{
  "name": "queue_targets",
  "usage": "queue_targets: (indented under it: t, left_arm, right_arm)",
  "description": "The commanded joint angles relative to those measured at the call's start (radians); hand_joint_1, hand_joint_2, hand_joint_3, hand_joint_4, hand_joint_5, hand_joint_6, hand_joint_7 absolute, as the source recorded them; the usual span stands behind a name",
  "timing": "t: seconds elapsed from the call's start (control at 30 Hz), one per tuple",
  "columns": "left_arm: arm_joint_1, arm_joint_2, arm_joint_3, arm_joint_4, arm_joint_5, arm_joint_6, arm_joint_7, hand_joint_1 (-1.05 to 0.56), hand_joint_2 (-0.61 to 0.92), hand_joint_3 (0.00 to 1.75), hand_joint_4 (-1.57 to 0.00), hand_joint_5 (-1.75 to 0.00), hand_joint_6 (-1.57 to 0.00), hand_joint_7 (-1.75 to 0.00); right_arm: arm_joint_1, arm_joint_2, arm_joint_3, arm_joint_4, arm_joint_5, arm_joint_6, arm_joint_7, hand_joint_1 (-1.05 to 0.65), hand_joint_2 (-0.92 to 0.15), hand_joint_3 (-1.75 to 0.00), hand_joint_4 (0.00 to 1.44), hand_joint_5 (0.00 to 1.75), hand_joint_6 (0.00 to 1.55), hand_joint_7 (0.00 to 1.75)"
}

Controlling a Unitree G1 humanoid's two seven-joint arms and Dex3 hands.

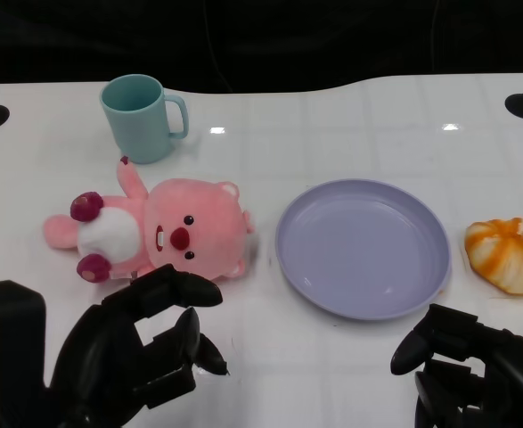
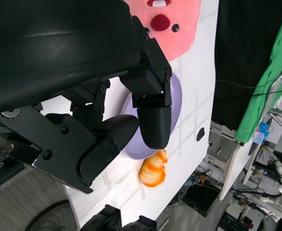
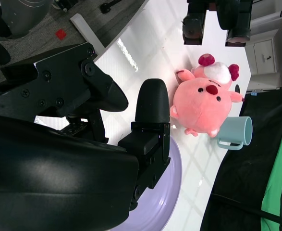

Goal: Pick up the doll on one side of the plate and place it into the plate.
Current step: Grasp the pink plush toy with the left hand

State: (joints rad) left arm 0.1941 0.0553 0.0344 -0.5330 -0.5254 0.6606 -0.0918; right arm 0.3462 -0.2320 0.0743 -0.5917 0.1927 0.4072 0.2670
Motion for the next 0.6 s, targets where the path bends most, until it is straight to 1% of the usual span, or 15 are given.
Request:
queue_targets:
  t: [0.03,0.13,0.23,0.27,0.3,0.33,0.37,0.4,0.47,0.53,0.6]
  left_arm:
    - [-0.014,0.018,0.016,-0.012,0.018,-0.031,-0.003,-0.26,0.44,1.15,-0.63,-1.51,-0.66,-1.12]
    - [-0.023,0.042,0.006,-0.024,0.077,-0.088,-0.010,-0.29,0.50,1.02,-0.57,-1.43,-0.66,-0.99]
    - [-0.032,0.069,-0.001,-0.031,0.132,-0.145,-0.024,-0.27,0.58,0.95,-0.51,-1.36,-0.58,-0.90]
    - [-0.034,0.078,-0.002,-0.034,0.151,-0.163,-0.028,-0.27,0.61,0.90,-0.49,-1.34,-0.56,-0.86]
    - [-0.035,0.083,-0.004,-0.034,0.164,-0.176,-0.032,-0.27,0.65,0.81,-0.47,-1.31,-0.55,-0.81]
    - [-0.039,0.095,-0.004,-0.035,0.185,-0.191,-0.036,-0.27,0.67,0.78,-0.46,-1.30,-0.54,-0.79]
    - [-0.046,0.112,-0.005,-0.034,0.213,-0.211,-0.040,-0.29,0.72,0.67,-0.45,-1.26,-0.54,-0.74]
    - [-0.051,0.123,-0.006,-0.032,0.234,-0.225,-0.043,-0.32,0.80,0.49,-0.45,-1.20,-0.54,-0.67]
    - [-0.070,0.162,-0.007,-0.011,0.293,-0.279,-0.060,-0.33,0.85,0.37,-0.43,-1.16,-0.52,-0.62]
    - [-0.087,0.199,-0.009,0.013,0.349,-0.328,-0.078,-0.33,0.89,0.26,-0.43,-1.09,-0.50,-0.54]
    - [-0.108,0.243,-0.010,0.041,0.400,-0.376,-0.105,-0.38,0.91,0.17,-0.39,-0.99,-0.48,-0.45]
  right_arm:
    - [-0.001,0.001,-0.005,-0.003,0.002,-0.004,-0.005,-0.10,-0.68,-1.12,0.67,1.75,0.50,1.55]
    - [0.000,-0.001,-0.005,-0.010,0.000,-0.001,-0.006,-0.09,-0.69,-1.12,0.67,1.75,0.50,1.55]
    - [0.002,-0.002,-0.011,-0.018,0.009,0.011,-0.007,-0.08,-0.69,-1.12,0.66,1.75,0.50,1.55]
    - [0.002,-0.002,-0.014,-0.018,0.012,0.013,-0.007,-0.08,-0.70,-1.12,0.66,1.75,0.50,1.55]
    - [0.003,-0.002,-0.015,-0.018,0.014,0.014,-0.006,-0.08,-0.70,-1.11,0.66,1.75,0.50,1.55]
    - [0.003,-0.003,-0.018,-0.015,0.016,0.011,-0.004,-0.08,-0.70,-1.11,0.66,1.75,0.50,1.55]
    - [0.003,-0.004,-0.021,-0.010,0.019,0.005,0.000,-0.07,-0.70,-1.11,0.66,1.75,0.50,1.55]
    - [0.003,-0.005,-0.023,-0.007,0.022,0.001,0.003,-0.07,-0.70,-1.11,0.66,1.75,0.50,1.55]
    - [0.003,-0.005,-0.024,-0.008,0.024,0.004,0.002,-0.07,-0.71,-1.11,0.66,1.75,0.50,1.55]
    - [0.004,-0.006,-0.024,-0.011,0.023,0.011,0.000,-0.07,-0.71,-1.11,0.66,1.75,0.49,1.55]
    - [0.004,-0.009,-0.023,-0.011,0.018,0.011,0.000,-0.06,-0.71,-1.10,0.66,1.75,0.49,1.55]
